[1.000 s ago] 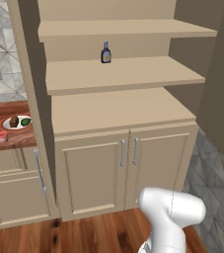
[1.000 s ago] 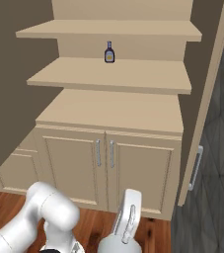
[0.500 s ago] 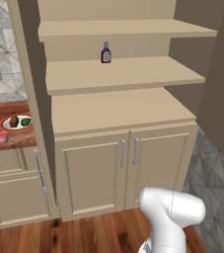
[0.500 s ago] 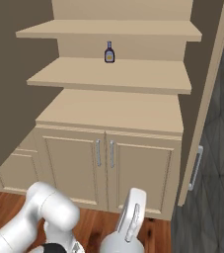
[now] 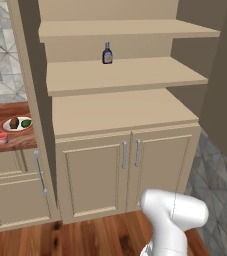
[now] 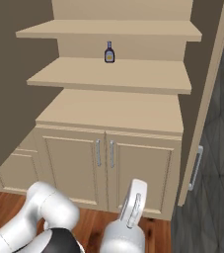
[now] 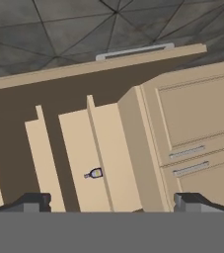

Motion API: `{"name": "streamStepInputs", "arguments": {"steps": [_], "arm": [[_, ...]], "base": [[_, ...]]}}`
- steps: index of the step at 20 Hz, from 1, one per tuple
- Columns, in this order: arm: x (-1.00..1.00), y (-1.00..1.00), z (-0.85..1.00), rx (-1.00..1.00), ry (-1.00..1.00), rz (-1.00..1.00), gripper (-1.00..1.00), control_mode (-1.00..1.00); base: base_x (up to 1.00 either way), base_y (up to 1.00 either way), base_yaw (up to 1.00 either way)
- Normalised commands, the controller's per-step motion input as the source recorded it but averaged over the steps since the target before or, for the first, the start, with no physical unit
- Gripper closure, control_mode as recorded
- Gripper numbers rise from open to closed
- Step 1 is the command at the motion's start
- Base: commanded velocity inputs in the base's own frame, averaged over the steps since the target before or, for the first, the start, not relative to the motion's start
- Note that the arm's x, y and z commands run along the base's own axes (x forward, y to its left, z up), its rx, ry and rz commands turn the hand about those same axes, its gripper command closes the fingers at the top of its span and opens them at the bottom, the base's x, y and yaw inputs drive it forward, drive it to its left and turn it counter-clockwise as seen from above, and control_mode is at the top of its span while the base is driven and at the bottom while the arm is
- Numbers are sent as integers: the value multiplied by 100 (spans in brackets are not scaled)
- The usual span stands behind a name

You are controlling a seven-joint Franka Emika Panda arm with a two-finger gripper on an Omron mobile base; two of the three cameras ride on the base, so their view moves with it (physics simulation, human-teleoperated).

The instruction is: Pick the avocado and bread from the counter and place them on the plate. Then pick the jam from the cabinet and place it next to the plate. Lastly close the cabinet door.

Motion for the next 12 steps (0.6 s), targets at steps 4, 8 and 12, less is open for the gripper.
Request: {"name": "streamStepInputs", "arguments": {"steps": [4,8,12], "arm": [[11,-14,-4,3,0,0,-100,-100],[17,-9,-8,2,2,0,-100,-100],[13,-14,-12,3,3,0,-100,-100]], "base": [[0,0,0],[0,0,0],[0,0,0]]}}
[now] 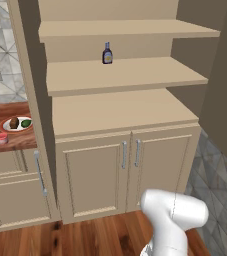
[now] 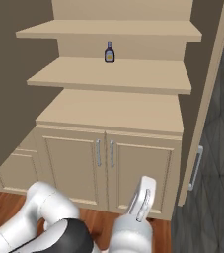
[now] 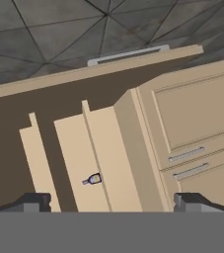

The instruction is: Pick the avocado and bread from the counter and place them on the plate. Then pick the jam from the cabinet and place it next to the plate. Lastly close the cabinet door.

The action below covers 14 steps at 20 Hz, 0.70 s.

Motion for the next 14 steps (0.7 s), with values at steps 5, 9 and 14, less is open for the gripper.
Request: {"name": "streamStepInputs", "arguments": {"steps": [5,9,14], "arm": [[7,-13,-16,2,6,0,-100,-100],[0,-23,-15,5,4,0,-100,-100],[0,-18,-9,5,0,0,-100,-100]], "base": [[0,0,0],[0,0,0],[0,0,0]]}}
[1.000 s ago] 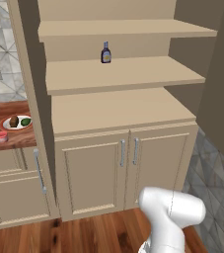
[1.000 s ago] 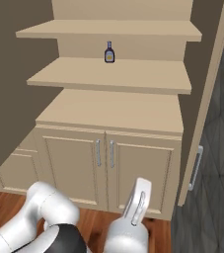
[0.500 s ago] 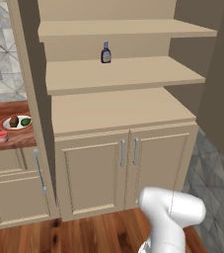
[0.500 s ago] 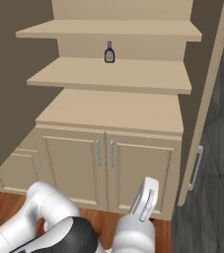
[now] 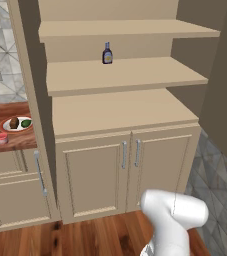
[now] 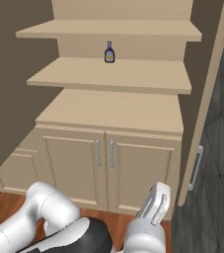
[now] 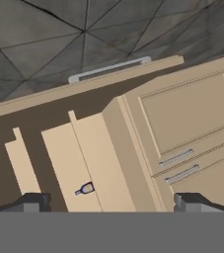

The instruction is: Pick the avocado and bread from the counter and place them on the plate. Then pick the jam from the cabinet and place it next to the plate. Lastly close the cabinet door.

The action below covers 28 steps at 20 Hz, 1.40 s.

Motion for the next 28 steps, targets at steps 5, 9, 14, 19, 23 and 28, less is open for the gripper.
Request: {"name": "streamStepInputs", "arguments": {"steps": [5,9,14,19,23,28], "arm": [[0,-13,-11,3,0,0,-100,-100],[4,-9,-15,1,0,0,-100,-100],[11,-2,-16,0,0,0,-100,-100],[12,-3,-14,0,0,0,-100,-100],[13,-4,-12,0,0,0,-100,-100],[10,-14,-15,0,0,0,-100,-100]], "base": [[0,0,0],[0,0,0],[0,0,0],[0,0,0],[0,0,0],[0,0,0]]}}
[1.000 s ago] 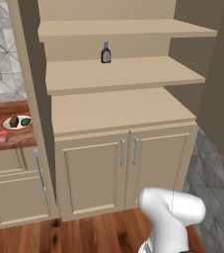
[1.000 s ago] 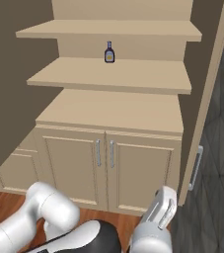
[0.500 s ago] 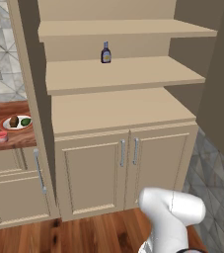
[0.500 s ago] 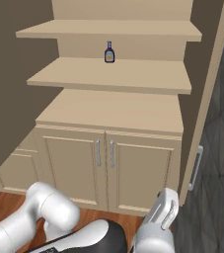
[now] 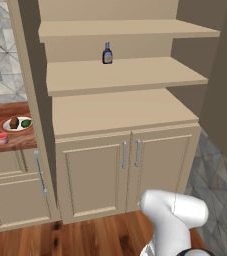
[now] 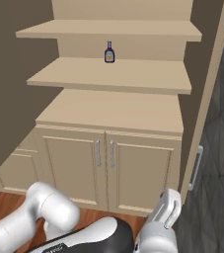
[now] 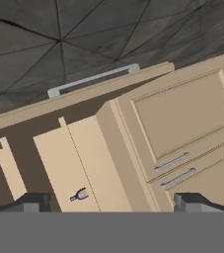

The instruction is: Pick the avocado and bread from the counter and place them on the plate. Then pick the jam from the cabinet and place it next to the plate. Lastly close the cabinet door.

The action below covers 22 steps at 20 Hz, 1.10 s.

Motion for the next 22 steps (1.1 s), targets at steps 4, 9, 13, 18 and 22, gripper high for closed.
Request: {"name": "streamStepInputs", "arguments": {"steps": [4,9,13,18,22], "arm": [[16,-16,-16,0,0,0,-100,-100],[16,-18,-10,0,0,0,-100,-100],[12,-18,-8,0,0,0,-100,-100],[11,-17,-7,0,0,0,-100,-100],[16,-9,-6,0,1,0,-100,-100]], "base": [[0,0,0],[0,0,0],[0,0,0],[0,0,0],[0,0,0]]}}
